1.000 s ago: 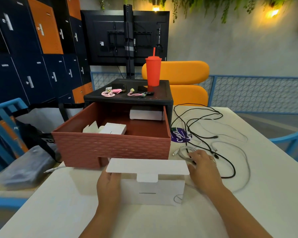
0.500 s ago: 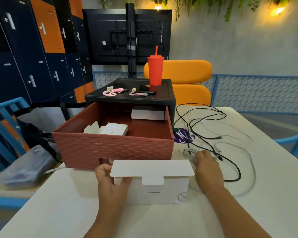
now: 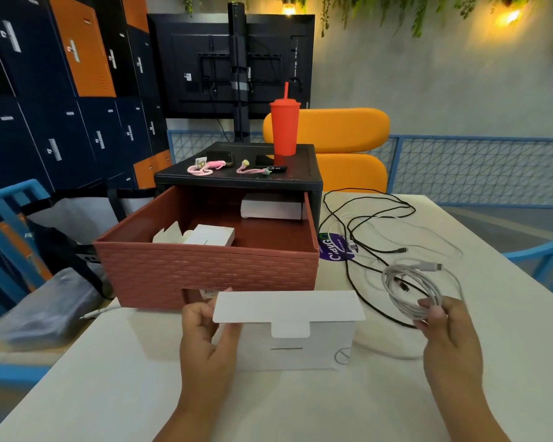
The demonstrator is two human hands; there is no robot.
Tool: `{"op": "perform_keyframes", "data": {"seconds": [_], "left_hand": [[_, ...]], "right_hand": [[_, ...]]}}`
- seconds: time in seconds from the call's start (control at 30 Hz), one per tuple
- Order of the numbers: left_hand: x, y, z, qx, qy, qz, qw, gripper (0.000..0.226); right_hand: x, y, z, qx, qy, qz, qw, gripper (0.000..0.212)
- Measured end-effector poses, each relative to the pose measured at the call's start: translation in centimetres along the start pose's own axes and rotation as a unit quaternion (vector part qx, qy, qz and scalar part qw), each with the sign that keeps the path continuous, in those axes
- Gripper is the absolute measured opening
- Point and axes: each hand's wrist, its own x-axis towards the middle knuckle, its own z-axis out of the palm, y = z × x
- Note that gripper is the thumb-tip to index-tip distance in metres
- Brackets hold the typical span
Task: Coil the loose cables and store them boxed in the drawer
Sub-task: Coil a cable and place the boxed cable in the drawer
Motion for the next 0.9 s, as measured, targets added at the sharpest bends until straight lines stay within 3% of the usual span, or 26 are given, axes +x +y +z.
{"op": "perform_keyframes", "data": {"seconds": [0.13,0.23,0.37,0.53,0.77,0.9], "left_hand": [[0.0,-0.5,-0.1,0.01,0.008,-0.001,1.0,0.024],[0.0,-0.4,0.0,0.014,0.002,0.005,1.0,0.019],[0.1,-0.5,-0.4,0.025,-0.012,0.026,0.999,0.011],[0.1,-0.4,-0.1,0.035,-0.04,0.014,0.998,0.032],[0.3,0.0,-0.1,0.104,-0.079,0.052,0.99,0.044],[0.3,-0.1,0.0,0.097,-0.078,0.047,0.991,0.045]], "right_hand": [[-2.0,-0.2,-1.4,0.094,-0.02,0.011,0.995,0.039],[-3.6,-0.7,-2.4,0.176,-0.092,-0.003,0.98,0.022],[-4.9,-1.2,-3.1,0.184,-0.221,0.023,0.957,0.026],[-5.3,-3.4,-2.2,0.116,-0.295,-0.052,0.947,0.016],[-3.3,-6.9,0.3,-0.034,-0.24,-0.268,0.933,0.021],[-1.7,-8.8,1.9,-0.171,-0.232,-0.352,0.891,0.014]]}}
